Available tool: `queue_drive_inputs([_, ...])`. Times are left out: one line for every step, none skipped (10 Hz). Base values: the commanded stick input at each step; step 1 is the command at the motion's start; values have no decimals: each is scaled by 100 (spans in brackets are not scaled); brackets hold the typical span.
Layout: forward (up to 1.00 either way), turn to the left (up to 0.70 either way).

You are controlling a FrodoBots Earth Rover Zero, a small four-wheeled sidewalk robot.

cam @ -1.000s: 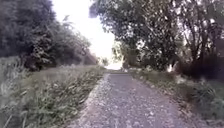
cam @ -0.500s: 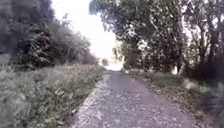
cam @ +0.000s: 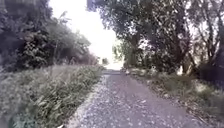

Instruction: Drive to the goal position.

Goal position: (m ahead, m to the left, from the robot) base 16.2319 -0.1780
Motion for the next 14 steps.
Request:
queue_drive_inputs([71,0])
queue_drive_inputs([81,0])
queue_drive_inputs([85,0])
queue_drive_inputs([85,0])
queue_drive_inputs([85,0])
queue_drive_inputs([85,-13])
queue_drive_inputs([85,-34])
queue_drive_inputs([85,-34])
queue_drive_inputs([85,-21])
queue_drive_inputs([85,0])
queue_drive_inputs([85,0])
queue_drive_inputs([85,0])
queue_drive_inputs([85,0])
queue_drive_inputs([85,0])
